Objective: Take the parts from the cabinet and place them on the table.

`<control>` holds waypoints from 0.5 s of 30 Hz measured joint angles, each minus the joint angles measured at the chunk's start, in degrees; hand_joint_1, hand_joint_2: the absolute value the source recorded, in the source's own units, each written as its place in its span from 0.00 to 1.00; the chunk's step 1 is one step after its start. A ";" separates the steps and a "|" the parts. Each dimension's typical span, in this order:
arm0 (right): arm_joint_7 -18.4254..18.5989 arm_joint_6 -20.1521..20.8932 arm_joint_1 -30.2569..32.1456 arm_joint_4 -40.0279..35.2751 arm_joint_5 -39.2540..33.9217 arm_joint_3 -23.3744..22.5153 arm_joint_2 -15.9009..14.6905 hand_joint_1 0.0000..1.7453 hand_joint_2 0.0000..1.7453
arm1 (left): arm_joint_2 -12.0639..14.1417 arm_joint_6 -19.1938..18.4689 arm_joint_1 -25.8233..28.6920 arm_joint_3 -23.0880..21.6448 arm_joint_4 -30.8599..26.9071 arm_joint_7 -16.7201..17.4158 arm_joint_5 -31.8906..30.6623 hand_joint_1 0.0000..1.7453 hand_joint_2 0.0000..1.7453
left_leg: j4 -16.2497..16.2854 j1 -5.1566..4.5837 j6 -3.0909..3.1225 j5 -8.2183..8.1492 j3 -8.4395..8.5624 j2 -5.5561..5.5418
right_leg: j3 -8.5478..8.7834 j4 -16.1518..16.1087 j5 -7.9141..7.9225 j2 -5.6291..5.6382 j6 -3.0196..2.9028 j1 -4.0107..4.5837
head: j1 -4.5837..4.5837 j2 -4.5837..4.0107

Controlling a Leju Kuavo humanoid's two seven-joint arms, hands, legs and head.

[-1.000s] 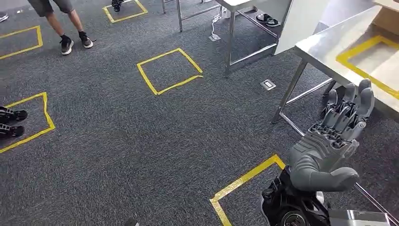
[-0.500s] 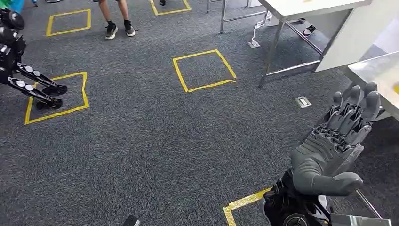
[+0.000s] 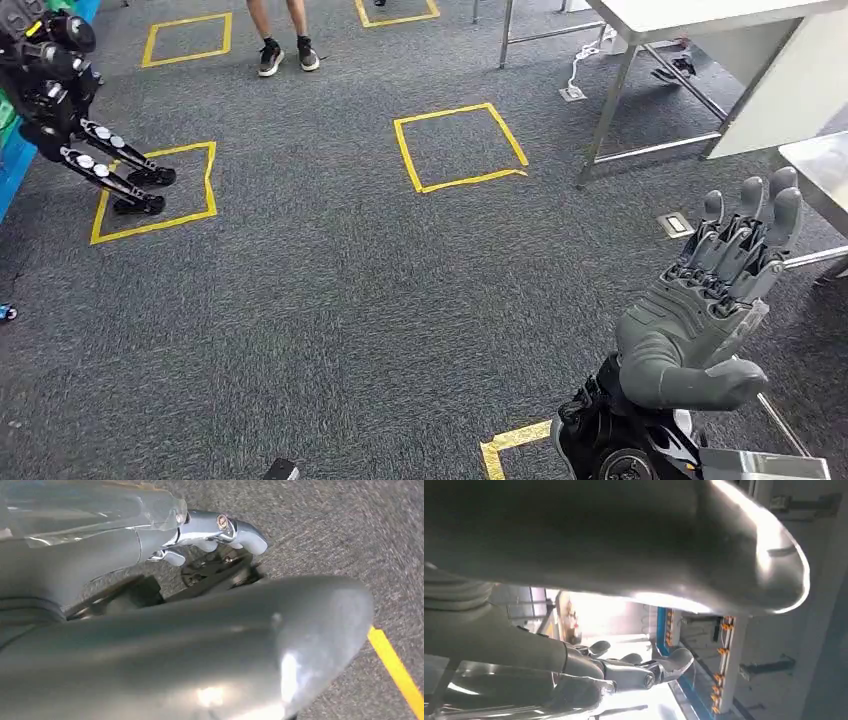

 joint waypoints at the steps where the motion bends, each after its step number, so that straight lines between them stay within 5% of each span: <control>1: 0.00 0.00 0.00 0.00 0.00 0.00 0.00 0.00 0.00 | 0.00 0.00 0.00 0.00 0.00 0.00 0.00 0.00 0.00 | 0.00 0.00 0.00 0.00 0.00 0.00 | 0.00 0.00 0.00 0.00 0.00 0.00 | 0.00 0.00; 11: 0.00 0.00 0.00 0.00 -0.13 0.00 0.00 0.00 0.00 | -0.07 0.02 0.20 0.00 0.00 0.00 0.00 0.00 0.00 | 1.86 0.02 0.00 0.06 -1.04 0.01 | 0.03 0.00 -0.06 -0.87 -0.07 0.03 | 0.00 0.00; 12: 0.00 0.00 -0.06 0.00 -0.24 0.00 -0.02 0.00 0.00 | -0.13 0.09 0.37 0.02 0.00 0.00 0.04 0.00 0.00 | -0.85 0.01 0.11 2.12 0.19 0.10 | 0.12 0.00 -0.17 -1.79 -0.07 0.10 | -0.02 0.00; 13: 0.00 0.00 -0.23 0.00 -0.28 0.00 0.00 0.00 0.00 | -0.11 0.20 0.37 0.09 0.00 0.00 0.07 0.00 0.00 | -9.43 -0.09 0.40 6.10 4.71 1.03 | 0.41 -0.01 -0.36 -2.82 0.06 0.15 | -0.02 0.00; 14: 0.00 0.00 -0.28 0.00 -0.28 0.00 0.00 0.00 0.00 | -0.11 0.31 0.36 0.13 0.00 0.00 0.07 0.00 0.00 | -11.22 -0.17 0.50 6.78 5.72 1.53 | 0.49 -0.01 -0.40 -2.98 0.10 0.15 | -0.02 0.00; 15: 0.00 0.00 -0.40 0.02 -0.33 0.02 -0.07 0.00 0.00 | -0.13 0.48 0.04 0.22 -0.02 0.00 0.09 0.00 0.00 | -17.05 -1.35 1.18 7.31 8.90 4.64 | 0.88 -0.01 -0.95 -4.42 0.96 0.45 | -0.13 0.00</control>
